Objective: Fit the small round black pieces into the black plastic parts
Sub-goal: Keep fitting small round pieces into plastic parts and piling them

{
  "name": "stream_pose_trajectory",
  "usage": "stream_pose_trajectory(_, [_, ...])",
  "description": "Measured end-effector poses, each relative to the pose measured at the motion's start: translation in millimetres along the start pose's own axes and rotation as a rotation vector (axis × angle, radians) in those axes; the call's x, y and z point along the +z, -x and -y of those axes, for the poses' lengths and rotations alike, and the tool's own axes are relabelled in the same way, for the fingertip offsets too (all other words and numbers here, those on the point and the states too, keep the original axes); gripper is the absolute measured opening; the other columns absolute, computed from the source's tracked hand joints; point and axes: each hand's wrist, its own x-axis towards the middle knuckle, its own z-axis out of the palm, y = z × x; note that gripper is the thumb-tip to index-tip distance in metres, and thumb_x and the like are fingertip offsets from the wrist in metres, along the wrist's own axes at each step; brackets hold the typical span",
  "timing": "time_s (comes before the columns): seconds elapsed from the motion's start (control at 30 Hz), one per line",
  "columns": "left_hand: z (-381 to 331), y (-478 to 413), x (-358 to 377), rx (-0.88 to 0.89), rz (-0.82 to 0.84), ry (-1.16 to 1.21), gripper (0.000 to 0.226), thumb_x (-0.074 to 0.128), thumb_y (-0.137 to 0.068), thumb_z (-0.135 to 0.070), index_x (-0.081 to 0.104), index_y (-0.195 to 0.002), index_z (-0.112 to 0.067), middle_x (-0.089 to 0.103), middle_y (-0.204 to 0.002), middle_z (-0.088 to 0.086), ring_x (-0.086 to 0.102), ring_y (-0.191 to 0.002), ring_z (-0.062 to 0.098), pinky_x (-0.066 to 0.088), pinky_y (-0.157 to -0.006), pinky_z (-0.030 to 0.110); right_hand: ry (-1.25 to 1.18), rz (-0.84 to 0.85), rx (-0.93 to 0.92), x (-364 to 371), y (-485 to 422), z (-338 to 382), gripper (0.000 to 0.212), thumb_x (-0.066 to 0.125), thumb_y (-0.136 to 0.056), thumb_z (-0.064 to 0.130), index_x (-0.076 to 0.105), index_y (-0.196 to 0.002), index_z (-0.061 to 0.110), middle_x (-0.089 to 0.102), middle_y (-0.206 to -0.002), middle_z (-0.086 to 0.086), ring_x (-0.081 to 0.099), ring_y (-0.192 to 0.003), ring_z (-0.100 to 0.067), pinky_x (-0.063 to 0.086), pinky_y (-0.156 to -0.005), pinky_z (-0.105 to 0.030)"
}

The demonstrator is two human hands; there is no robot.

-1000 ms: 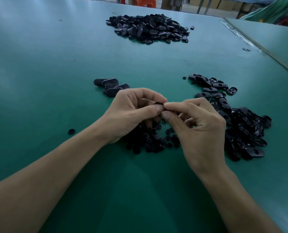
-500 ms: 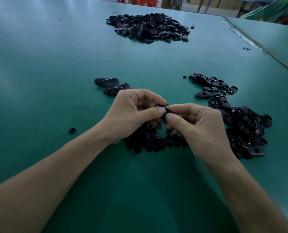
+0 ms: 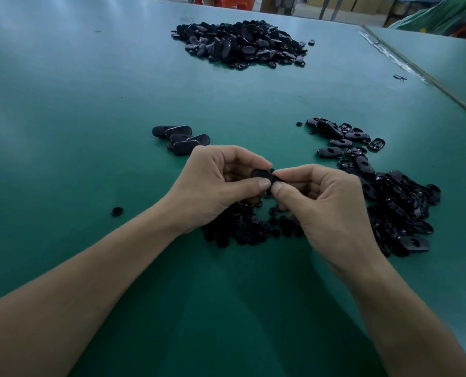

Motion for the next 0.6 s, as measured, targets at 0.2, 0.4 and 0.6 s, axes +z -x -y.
stream_pose_trajectory(0.2, [-0.3, 0.4, 1.2, 0.021, -0.051, -0.04, 0.021, 0.079, -0.075, 0.004, 0.075, -0.087, -0.013, 0.074, -0.073, 0.004, 0.069, -0.063, 0.012, 0.057, -0.065, 0.02, 0.05, -0.036, -0.011, 2.4, -0.1, 0.7, 0.007, 0.073, -0.079, 0.017, 0.072, -0.083, 0.023, 0.075, -0.076, 0.006, 0.072, -0.071, -0.012, 0.058, -0.068, -0.032])
stream_pose_trajectory(0.4, [-3.5, 1.1, 1.4, 0.073, -0.092, -0.087, 0.024, 0.085, -0.07, 0.002, 0.076, -0.08, -0.017, 0.071, -0.066, 0.002, 0.066, -0.055, 0.011, 0.056, -0.06, 0.02, 0.07, 0.021, -0.084, -5.2, -0.1, 5.3, 0.015, 0.076, -0.084, 0.008, 0.076, -0.089, 0.022, 0.076, -0.078, 0.007, 0.071, -0.072, -0.008, 0.056, -0.068, -0.026])
stream_pose_trajectory(0.6, [2.5, -4.4, -3.8, 0.154, -0.312, -0.163, 0.022, 0.081, -0.075, -0.002, 0.074, -0.083, -0.02, 0.075, -0.07, -0.002, 0.069, -0.058, 0.013, 0.058, -0.061, 0.024, 0.458, -0.189, -0.157, -22.9, -8.0, 0.8, 0.017, 0.065, -0.094, 0.019, 0.076, -0.105, 0.025, 0.074, -0.088, 0.013, 0.064, -0.072, 0.001, 0.049, -0.077, -0.02])
